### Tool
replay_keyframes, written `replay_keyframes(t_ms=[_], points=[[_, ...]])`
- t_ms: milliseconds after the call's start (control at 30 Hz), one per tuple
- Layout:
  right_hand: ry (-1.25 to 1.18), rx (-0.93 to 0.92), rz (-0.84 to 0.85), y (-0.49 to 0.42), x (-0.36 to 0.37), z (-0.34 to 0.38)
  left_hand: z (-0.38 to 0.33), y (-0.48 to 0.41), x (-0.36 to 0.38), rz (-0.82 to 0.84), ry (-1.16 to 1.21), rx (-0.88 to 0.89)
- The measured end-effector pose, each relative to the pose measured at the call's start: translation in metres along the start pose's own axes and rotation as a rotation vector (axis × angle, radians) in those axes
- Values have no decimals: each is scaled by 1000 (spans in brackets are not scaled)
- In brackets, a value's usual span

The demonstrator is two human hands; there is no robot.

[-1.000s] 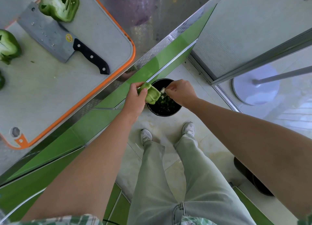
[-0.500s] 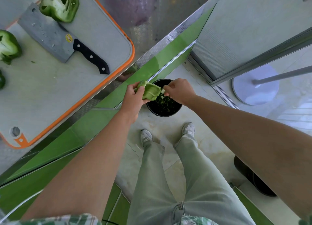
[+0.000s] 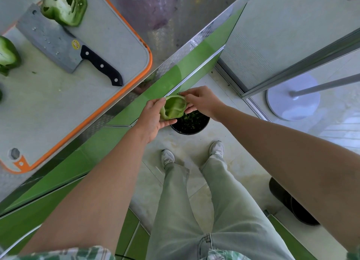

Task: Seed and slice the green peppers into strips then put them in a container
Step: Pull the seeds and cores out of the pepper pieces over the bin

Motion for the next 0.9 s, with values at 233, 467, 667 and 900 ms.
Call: replay_keyframes(t_ms=[233,467,667,900], points=[[29,-54,-51,1,-8,4,5,0,1,27,101,-64],[191,-41,-118,5,-16,11,-14,20,7,-22,-91,30],[193,-225,-160,14,-13,61,-63,75,-13,-287,-373,414],[225,-480,-103,35,33,150,-113,165,-76,-757,-386,778]])
Point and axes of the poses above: each hand's wrist, its own y-axis away from the middle knuckle, its own x-axis out of the palm, z = x × y, the point moved 10 cm from there along -y, towards the middle knuckle, and after that the axes turned 2 degrees about -x, right-handed, at the moved point
